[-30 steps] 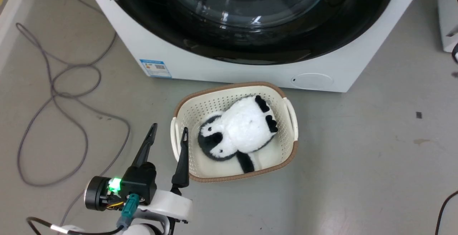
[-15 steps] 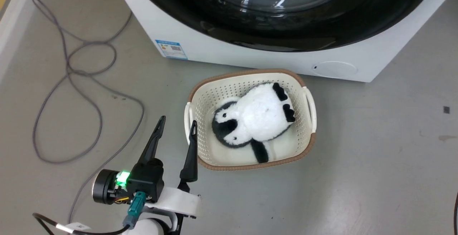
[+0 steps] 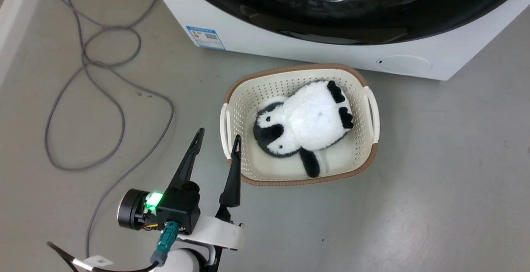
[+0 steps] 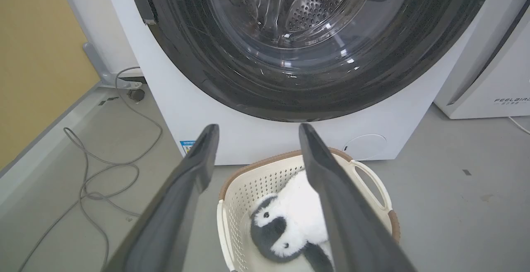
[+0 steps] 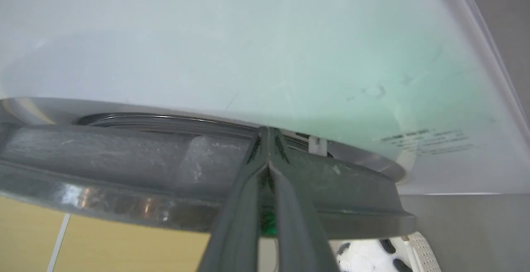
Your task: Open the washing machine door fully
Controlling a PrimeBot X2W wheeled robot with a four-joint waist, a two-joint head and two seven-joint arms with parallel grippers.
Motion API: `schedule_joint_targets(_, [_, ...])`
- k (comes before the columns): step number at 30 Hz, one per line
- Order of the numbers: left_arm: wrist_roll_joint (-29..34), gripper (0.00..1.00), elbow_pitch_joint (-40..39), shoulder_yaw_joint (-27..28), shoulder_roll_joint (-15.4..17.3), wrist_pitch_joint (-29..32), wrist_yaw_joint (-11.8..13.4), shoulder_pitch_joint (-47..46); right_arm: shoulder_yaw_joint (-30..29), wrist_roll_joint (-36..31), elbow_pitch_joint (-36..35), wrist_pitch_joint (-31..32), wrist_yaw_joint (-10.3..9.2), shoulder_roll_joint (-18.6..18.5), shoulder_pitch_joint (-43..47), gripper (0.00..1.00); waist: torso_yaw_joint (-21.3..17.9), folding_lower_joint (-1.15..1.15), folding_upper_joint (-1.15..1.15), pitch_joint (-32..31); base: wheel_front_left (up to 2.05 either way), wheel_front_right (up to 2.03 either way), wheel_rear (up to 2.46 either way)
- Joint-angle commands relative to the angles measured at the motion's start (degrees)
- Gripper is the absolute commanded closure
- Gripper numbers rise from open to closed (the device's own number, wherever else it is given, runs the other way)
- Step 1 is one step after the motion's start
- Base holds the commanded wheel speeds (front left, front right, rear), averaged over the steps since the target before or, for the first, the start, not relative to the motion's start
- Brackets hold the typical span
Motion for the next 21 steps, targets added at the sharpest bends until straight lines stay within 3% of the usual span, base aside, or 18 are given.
schedule_joint_targets(1, [-0.3, 0.0, -0.1, -0.2, 0.1, -0.5, 0.3, -1.0, -0.2, 1.0, 1.0, 0.4, -0.03, -0.1, -2.0, 1.0, 0.2, 0.0, 0.0, 0.3, 0.0, 0.0, 0.0])
schedule_joint_targets(10, [-0.9, 0.0, 0.1, -1.6, 0.1, -1.6, 1.0, -2.0, -1.3, 3.3, 5.4, 6.2, -0.03, -0.6, -5.9, 1.0, 1.4, 0.0, 0.0, 1.5, 0.0, 0.0, 0.0])
schedule_joint_targets(21, [-0.5, 0.0, 0.3, -0.5, 0.1, -1.6, 1.1, -1.0, -3.0, 2.6, 4.4, 8.9, -0.03, 0.4, 0.6, 1.0, 1.1, 0.0, 0.0, -2.6, 0.0, 0.0, 0.0])
